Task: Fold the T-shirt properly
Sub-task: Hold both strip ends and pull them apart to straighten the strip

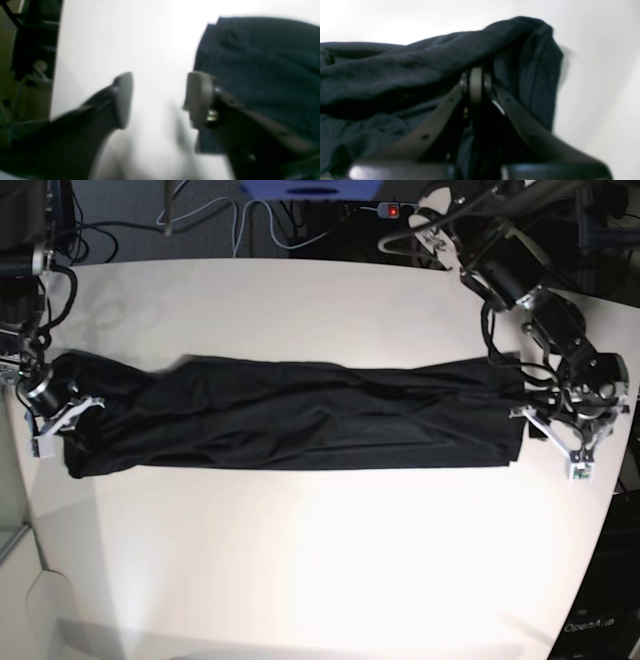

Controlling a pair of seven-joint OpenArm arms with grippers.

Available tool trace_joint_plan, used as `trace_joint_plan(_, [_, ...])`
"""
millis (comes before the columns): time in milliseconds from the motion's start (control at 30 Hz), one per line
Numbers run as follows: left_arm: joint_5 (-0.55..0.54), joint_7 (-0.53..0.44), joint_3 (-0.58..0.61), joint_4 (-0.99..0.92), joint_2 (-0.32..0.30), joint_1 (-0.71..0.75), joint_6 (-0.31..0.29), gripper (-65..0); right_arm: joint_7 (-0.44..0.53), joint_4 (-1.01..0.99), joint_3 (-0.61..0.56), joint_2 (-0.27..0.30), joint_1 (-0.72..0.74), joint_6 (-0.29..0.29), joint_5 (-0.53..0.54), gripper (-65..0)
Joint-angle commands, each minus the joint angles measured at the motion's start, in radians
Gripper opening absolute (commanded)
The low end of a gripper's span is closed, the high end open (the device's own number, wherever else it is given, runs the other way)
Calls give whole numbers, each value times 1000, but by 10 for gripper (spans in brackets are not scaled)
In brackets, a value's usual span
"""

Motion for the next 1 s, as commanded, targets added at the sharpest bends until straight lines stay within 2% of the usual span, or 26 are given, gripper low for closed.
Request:
trace_joint_plan(0, [-29, 6, 2, 22, -10, -22, 5, -212, -165, -14, -17, -8, -21, -13, -110, -650])
trace_joint_plan(67, [-66, 47, 2, 27, -31, -20, 5, -87, -165, -14, -19, -8, -21, -13, -110, -650])
trace_joint_plan(100, [-81, 66, 2, 20, -44, -17, 5, -44, -165, -14, -19, -10, -21, -13, -110, -650])
trace_joint_plan(133, [-98, 76, 2, 17, -51, -16, 5, -28, -165, -14, -19, -10, -21, -13, -110, -650])
trace_joint_plan(333, [-245, 133, 9, 16, -85, 13, 5, -29, -165, -14, -20, -10, -21, -13, -110, -650])
trace_joint_plan(433, [-282, 155, 9, -21, -88, 13, 5, -29, -165, -14, -20, -10, -21, -13, -110, -650])
trace_joint_plan(700, [-284, 145, 3, -173, -88, 13, 5, -29, -165, -14, -20, -10, -21, -13, -110, -650])
trace_joint_plan(967, [-284, 145, 8, -185, -88, 10, 5, -27, -165, -14, -20, -10, -21, -13, -108, -650])
